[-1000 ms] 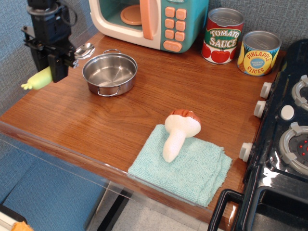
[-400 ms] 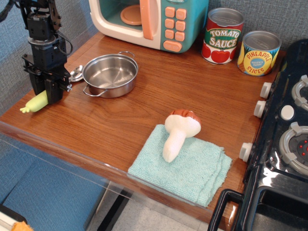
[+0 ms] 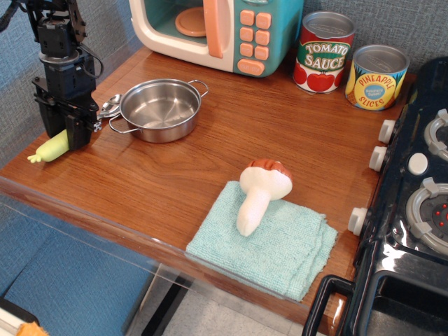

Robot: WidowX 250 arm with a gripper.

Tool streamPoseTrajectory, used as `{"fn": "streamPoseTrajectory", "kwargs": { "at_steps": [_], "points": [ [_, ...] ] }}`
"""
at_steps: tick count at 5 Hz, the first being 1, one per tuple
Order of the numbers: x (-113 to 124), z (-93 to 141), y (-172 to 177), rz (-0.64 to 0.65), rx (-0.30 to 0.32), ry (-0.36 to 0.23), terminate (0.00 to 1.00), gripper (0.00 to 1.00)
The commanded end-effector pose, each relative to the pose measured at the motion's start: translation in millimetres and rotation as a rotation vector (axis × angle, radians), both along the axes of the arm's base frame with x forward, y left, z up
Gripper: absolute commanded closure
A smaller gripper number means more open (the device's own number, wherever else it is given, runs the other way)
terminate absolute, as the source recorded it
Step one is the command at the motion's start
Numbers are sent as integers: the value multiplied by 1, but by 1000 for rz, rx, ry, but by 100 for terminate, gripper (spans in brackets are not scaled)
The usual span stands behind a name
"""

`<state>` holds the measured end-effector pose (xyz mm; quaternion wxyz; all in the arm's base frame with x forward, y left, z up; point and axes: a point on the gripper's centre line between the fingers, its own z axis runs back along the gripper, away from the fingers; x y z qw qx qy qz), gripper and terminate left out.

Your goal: Move the yellow spoon to the left of the silver pot.

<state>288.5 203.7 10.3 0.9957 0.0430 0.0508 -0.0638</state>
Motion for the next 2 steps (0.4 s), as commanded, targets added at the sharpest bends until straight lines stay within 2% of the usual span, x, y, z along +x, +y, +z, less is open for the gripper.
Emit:
{"fn": "streamPoseTrajectory", "kwargs": {
  "at_steps": [1, 2],
  "points": [
    [-9, 79, -8, 11, -9, -171, 0, 0],
    [-17, 96, -11, 13, -29, -185, 0, 0]
  ]
}}
